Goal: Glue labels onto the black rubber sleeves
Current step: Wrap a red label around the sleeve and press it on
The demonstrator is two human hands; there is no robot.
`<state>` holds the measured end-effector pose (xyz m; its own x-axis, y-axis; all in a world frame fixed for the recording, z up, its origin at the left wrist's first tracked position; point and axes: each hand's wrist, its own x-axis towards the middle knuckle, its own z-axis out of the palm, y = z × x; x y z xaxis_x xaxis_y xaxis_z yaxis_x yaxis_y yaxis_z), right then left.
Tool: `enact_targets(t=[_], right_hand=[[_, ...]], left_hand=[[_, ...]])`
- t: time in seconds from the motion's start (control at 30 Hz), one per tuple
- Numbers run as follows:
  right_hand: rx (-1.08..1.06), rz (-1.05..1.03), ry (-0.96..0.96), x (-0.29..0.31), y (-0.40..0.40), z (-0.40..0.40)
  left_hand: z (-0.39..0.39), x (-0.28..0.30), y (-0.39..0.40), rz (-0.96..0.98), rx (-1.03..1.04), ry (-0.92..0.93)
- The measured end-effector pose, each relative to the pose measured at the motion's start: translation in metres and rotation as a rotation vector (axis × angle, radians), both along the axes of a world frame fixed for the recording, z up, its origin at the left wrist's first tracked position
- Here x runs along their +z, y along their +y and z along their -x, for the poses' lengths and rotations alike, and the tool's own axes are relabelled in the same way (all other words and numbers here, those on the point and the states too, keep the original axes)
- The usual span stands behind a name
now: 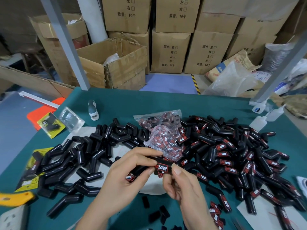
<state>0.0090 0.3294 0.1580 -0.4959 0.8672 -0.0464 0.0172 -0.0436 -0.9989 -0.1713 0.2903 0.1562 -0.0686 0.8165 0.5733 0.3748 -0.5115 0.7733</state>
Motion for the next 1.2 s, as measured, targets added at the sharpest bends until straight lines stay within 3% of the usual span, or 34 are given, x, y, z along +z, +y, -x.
enact_targets(t=[0.3, 0.5, 0.73, 0.97, 1.2], right_hand=[[-0.014, 0.005, -0.023, 0.003, -0.001, -0.003], [-0.001, -0.065, 0.028, 0.004, -0.003, -0.006], [-0.102, -0.136, 0.098, 0.001, -0.006, 0.003], [-0.152, -0.140, 0.169, -0.010, -0.004, 0.003], [-0.154, -0.028, 0.137, -0.010, -0.003, 0.002]], left_hand=[[-0.005, 0.001, 0.000, -0.016, 0.026, -0.082], [-0.004, 0.002, -0.004, 0.065, -0.103, -0.217], [-0.018, 0.002, 0.000, -0.128, 0.079, 0.085], [-0.025, -0.001, -0.001, -0.187, 0.098, 0.095], [-0.022, -0.001, -0.003, 0.001, 0.057, -0.049]])
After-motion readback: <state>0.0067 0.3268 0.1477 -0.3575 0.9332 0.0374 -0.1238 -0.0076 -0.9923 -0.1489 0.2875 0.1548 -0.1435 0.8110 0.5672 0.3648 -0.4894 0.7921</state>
